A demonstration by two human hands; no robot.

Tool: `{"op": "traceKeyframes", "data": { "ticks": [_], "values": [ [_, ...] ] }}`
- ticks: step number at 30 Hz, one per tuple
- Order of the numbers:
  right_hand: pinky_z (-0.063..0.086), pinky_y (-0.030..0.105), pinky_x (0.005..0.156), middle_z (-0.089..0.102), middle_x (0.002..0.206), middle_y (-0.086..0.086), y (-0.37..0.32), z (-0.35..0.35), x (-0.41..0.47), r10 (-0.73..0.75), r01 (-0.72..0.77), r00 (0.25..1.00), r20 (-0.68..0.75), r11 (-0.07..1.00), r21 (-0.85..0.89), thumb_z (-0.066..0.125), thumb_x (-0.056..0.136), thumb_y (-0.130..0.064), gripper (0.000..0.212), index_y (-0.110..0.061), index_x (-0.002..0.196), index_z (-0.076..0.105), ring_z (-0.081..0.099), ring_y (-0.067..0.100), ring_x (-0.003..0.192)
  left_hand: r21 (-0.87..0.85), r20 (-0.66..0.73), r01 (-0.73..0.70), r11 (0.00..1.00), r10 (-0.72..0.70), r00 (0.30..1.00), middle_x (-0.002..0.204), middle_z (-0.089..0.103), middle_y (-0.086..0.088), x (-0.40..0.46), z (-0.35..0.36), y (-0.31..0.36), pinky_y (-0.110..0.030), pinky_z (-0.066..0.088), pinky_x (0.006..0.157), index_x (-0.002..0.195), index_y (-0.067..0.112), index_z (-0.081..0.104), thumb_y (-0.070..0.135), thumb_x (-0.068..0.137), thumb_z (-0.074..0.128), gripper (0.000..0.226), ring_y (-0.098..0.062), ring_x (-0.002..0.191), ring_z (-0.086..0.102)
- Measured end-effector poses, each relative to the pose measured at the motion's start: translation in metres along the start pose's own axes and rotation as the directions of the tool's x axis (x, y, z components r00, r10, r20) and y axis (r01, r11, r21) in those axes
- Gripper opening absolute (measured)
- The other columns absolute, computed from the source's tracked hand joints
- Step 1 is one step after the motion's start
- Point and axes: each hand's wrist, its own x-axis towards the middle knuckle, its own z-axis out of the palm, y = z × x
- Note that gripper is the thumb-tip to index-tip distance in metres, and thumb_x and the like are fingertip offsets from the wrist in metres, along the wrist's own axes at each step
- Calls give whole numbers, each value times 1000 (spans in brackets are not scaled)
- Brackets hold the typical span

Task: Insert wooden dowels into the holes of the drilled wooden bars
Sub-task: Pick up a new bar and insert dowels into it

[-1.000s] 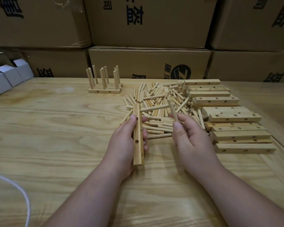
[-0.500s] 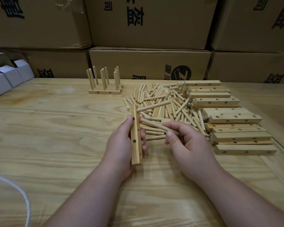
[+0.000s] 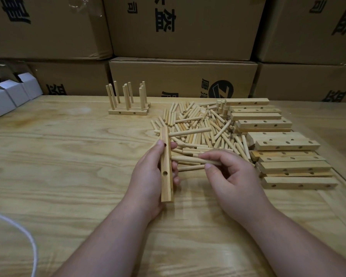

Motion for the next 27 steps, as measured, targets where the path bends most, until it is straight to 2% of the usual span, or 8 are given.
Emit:
{"op": "traceKeyframes", "data": {
  "ticks": [4,8,16,21,23,25,27],
  "values": [
    [51,31,68,68,96,-8,-1,0,-1,-36,36,999,-1,999,10,66,88,4,33,-29,92,72,62,19,78,33,-2,-9,999,9,1000,60,52,-5,-1,1,0,-27,43,45,99,18,80,45,103,51,40,-14,48,48],
    [50,42,65,67,91,-1,0,-1,-2,-56,57,998,-7,997,48,67,86,8,30,-21,91,73,61,24,72,56,0,-24,998,24,1000,58,51,-5,-2,3,0,-27,43,44,94,20,81,43,103,49,41,-12,48,48],
    [50,43,62,64,83,-4,-4,-2,-3,-48,44,998,47,994,95,66,86,11,32,-20,89,72,59,25,70,81,15,-64,995,63,998,57,50,-3,-3,4,-1,-27,42,43,94,17,80,41,105,48,41,-12,48,48],
    [47,37,55,66,83,3,-4,-2,-4,-41,38,999,26,993,112,66,88,8,30,-22,88,72,58,27,65,110,34,-70,991,67,997,61,52,-4,-3,3,-1,-28,43,45,95,18,80,41,105,47,42,-13,48,48],
    [48,30,53,68,82,0,-4,-2,-4,-48,47,999,13,995,83,68,89,2,24,-22,86,72,61,21,65,140,48,-80,987,74,996,64,55,-4,-4,3,-2,-29,43,47,96,18,79,41,105,47,41,-14,49,49],
    [50,16,62,70,79,-9,-4,-2,-2,-52,51,999,3,998,44,70,89,-5,18,-22,83,72,65,9,73,149,58,-87,985,79,995,69,57,-3,-4,3,-2,-29,44,47,97,17,80,39,105,48,40,-13,51,51],
    [50,14,65,70,77,-9,-3,-1,-1,-35,36,999,-8,998,45,71,90,-9,17,-23,82,72,64,6,71,159,61,-88,983,79,995,70,57,-2,-4,4,-2,-29,45,47,97,17,80,38,105,48,39,-12,52,52]
  ]
}}
